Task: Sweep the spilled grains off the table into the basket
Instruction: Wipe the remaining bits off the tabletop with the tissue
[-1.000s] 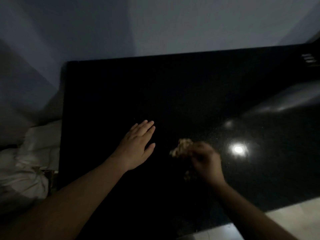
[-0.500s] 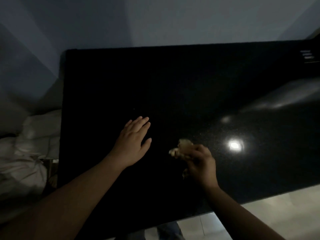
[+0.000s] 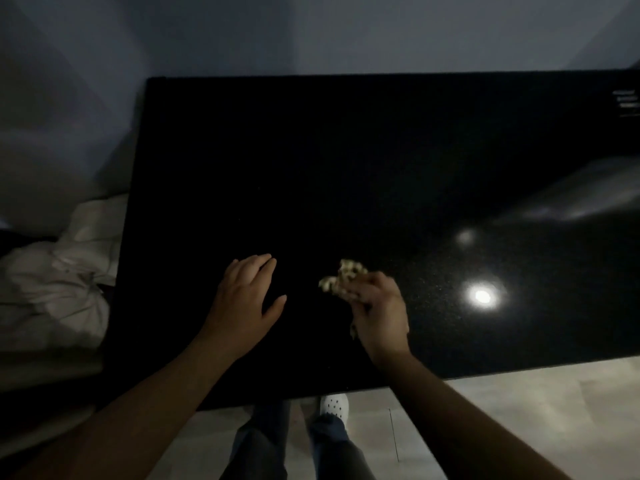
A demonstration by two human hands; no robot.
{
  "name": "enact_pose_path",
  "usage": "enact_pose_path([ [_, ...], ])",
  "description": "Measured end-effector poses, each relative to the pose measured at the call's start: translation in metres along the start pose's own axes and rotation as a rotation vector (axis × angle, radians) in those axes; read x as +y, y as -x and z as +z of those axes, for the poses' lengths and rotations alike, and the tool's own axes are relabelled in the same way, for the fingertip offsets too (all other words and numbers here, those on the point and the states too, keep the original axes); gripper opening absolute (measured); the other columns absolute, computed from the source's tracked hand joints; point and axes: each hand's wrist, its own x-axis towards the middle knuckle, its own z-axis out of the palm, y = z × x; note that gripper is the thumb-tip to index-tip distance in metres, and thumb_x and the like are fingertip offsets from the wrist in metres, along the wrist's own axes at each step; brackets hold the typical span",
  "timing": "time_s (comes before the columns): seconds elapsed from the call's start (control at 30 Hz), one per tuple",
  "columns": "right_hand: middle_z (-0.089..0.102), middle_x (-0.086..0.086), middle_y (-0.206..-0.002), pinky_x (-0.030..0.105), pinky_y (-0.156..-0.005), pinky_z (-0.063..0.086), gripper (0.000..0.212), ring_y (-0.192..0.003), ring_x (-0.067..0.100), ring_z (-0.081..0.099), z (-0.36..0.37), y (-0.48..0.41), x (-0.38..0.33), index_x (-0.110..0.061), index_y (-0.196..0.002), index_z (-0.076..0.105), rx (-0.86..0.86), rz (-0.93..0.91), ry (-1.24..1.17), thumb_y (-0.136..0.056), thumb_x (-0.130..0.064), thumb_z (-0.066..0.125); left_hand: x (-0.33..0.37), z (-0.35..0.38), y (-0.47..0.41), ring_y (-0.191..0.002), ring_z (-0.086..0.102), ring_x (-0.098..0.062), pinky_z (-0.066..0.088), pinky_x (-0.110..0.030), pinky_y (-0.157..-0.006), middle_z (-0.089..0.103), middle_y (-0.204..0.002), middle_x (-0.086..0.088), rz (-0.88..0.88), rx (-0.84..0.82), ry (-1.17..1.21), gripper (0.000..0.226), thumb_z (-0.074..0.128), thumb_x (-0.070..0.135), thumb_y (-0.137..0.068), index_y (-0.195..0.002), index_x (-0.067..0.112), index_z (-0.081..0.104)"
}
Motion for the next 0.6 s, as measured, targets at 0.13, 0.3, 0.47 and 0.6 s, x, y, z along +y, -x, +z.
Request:
enact_pose_path([
  [0.13,0.059,-0.012,-0.096,0.018,-0.079,0.047,0.022,-0.093,0.003,0.053,-0.004,0.037,-0.001,-0.030,-0.099,0.073,-0.135,-0.009,-0.074,-0.084,-0.015,0.071,0.004,0.012,0.009,-0.133,0.037,-0.031,0.023,-0.049,-0.114,0.043,-0.143,-0.013,-0.096,-0.004,-0.095,0.078,0.027,0.060,-0.085,-0.140,0.006,0.042],
  [0.3,0.060,-0.013,-0.091,0.025,-0.078,0.049,0.019,-0.090,0.010,0.058,-0.023,-0.001,0.003,-0.021,-0.099,0.073,0.009,0.008,-0.093,-0.085,-0.009,0.070,0.009,0.025,0.001,-0.136,0.029,-0.033,0.017,-0.050,-0.116,0.036,-0.146,-0.015,-0.179,0.084,-0.121,0.066,0.051,0.047,-0.091,-0.142,0.006,0.038],
  [0.47,0.061,-0.006,-0.103,0.028,-0.086,0.047,0.023,-0.099,0.012,0.052,-0.001,0.024,0.005,-0.023,-0.107,0.072,-0.034,-0.078,0.001,-0.087,-0.014,0.067,0.012,0.035,0.007,-0.140,0.020,-0.031,0.012,-0.050,-0.116,0.027,-0.152,-0.013,-0.207,0.081,-0.156,0.067,0.049,0.048,-0.092,-0.145,0.011,0.033],
  [0.6,0.062,-0.010,-0.102,0.018,-0.085,0.044,0.029,-0.098,0.003,0.050,0.002,0.069,0.011,-0.026,-0.101,0.074,-0.049,-0.177,-0.028,-0.079,-0.007,0.073,0.006,0.036,0.026,-0.140,0.020,-0.031,0.013,-0.050,-0.117,0.026,-0.152,-0.013,-0.201,0.084,-0.183,0.066,0.045,0.049,-0.093,-0.145,0.011,0.032],
])
